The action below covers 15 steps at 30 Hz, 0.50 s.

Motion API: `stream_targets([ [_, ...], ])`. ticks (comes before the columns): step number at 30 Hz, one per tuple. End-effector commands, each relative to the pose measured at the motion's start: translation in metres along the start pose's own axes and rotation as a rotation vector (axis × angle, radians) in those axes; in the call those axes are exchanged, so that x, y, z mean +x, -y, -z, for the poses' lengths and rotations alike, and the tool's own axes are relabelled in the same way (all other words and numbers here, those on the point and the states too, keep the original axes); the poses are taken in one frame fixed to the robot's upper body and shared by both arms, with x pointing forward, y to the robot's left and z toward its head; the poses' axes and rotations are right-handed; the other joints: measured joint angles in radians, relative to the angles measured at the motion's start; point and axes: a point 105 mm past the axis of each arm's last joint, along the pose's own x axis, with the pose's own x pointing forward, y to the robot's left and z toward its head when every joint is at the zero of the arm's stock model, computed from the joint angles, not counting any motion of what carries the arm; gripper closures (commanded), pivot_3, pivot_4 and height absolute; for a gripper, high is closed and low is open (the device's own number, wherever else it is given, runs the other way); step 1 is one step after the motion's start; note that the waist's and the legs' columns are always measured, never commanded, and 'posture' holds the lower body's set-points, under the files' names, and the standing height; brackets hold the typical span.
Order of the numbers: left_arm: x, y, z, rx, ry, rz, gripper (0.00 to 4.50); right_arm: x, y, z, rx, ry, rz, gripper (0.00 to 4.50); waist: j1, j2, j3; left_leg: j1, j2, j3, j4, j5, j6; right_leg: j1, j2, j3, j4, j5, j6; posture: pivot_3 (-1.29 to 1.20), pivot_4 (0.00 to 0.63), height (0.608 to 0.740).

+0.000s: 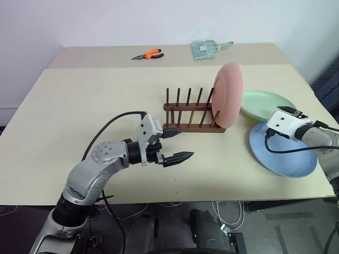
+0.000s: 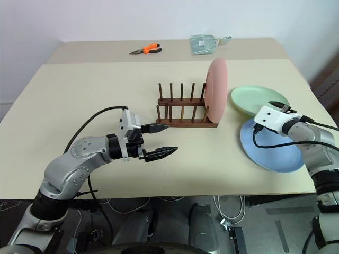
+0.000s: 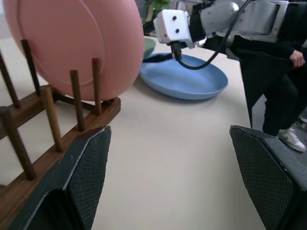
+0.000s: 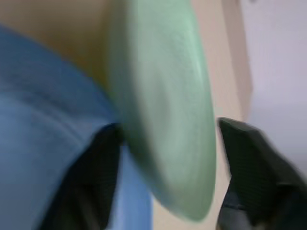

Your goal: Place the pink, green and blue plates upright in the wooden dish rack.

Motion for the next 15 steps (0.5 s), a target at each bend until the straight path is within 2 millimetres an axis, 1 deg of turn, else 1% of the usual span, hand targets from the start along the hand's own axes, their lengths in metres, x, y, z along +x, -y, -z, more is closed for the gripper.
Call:
stream_targets([
  [1, -0.002, 0.004, -0.01, 0.05, 0.016, -0.001, 0.43, -0.001, 0.01, -0.006, -0.048, 0.039, 0.028, 3.45, -0.002, 0.0, 0.0, 0.0, 0.0, 0.0, 0.0, 0.0, 0.0, 0.0, 0.0, 0.0, 0.0, 0.0, 0.0, 0.0, 0.15, 0.74],
  [3, -0.003, 0.004, -0.01, 0.05, 0.014, -0.003, 0.43, -0.005, 0.015, -0.01, -0.074, 0.058, 0.036, 4.48, -0.003, 0.0, 0.0, 0.0, 0.0, 0.0, 0.0, 0.0, 0.0, 0.0, 0.0, 0.0, 0.0, 0.0, 0.0, 0.0, 0.15, 0.74],
  [7, -0.004, 0.003, -0.009, 0.05, 0.01, -0.01, 0.43, -0.02, 0.026, -0.019, -0.102, 0.1, 0.057, 4.48, -0.003, 0.001, 0.0, 0.001, 0.0, 0.0, 0.0, 0.0, 0.0, 0.0, 0.0, 0.0, 0.0, 0.0, 0.0, 0.0, 0.15, 0.74],
  [8, -0.005, 0.002, -0.008, 0.05, 0.009, -0.014, 0.43, -0.026, 0.031, -0.024, -0.083, 0.122, 0.074, 4.48, -0.003, 0.001, 0.0, 0.0, 0.0, 0.0, 0.0, 0.0, 0.0, 0.0, 0.0, 0.0, 0.0, 0.0, 0.0, 0.0, 0.15, 0.74],
  [9, -0.005, 0.0, -0.008, 0.052, 0.006, -0.022, 0.43, -0.034, 0.042, -0.033, -0.027, 0.162, 0.117, 4.48, -0.003, 0.0, 0.0, 0.0, 0.0, 0.0, 0.0, 0.0, 0.0, 0.0, 0.0, 0.0, 0.0, 0.0, 0.0, 0.0, 0.15, 0.74],
  [10, -0.006, -0.002, -0.007, 0.054, 0.003, -0.03, 0.43, -0.044, 0.053, -0.044, 0.054, 0.219, 0.161, 4.48, -0.002, 0.001, 0.0, 0.0, 0.0, 0.0, 0.0, 0.0, 0.0, 0.0, 0.0, 0.0, 0.0, 0.0, 0.0, 0.0, 0.15, 0.74],
  [12, -0.008, -0.008, -0.005, 0.051, 0.002, -0.053, 0.43, -0.069, 0.088, -0.079, 0.412, 0.452, 0.294, 4.48, -0.006, 0.0, 0.0, 0.0, 0.0, 0.0, 0.0, 0.0, 0.0, 0.0, 0.0, 0.0, 0.0, 0.0, 0.0, 0.0, 0.15, 0.74],
  [13, -0.009, -0.011, -0.004, 0.048, 0.002, -0.064, 0.43, -0.082, 0.103, -0.092, 0.58, 0.566, 0.331, 4.48, -0.009, 0.0, 0.0, 0.0, 0.001, 0.0, 0.0, 0.0, 0.0, 0.0, 0.0, 0.0, 0.001, 0.0, 0.0, 0.0, 0.15, 0.74],
  [14, -0.011, -0.015, -0.003, 0.049, 0.0, -0.08, 0.43, -0.098, 0.118, -0.107, 0.747, 0.706, 0.343, 4.48, -0.01, 0.0, 0.0, 0.001, 0.001, -0.001, 0.0, 0.0, 0.0, 0.0, 0.001, 0.0, 0.001, 0.0, 0.0, 0.0, 0.15, 0.74],
  [15, -0.013, -0.019, -0.001, 0.049, -0.004, -0.094, 0.43, -0.111, 0.127, -0.119, 0.869, 0.82, 0.319, 4.48, -0.007, 0.001, 0.0, 0.001, 0.002, -0.001, 0.0, 0.0, 0.0, 0.0, 0.001, 0.0, 0.002, 0.0, 0.0, 0.0, 0.15, 0.74],
])
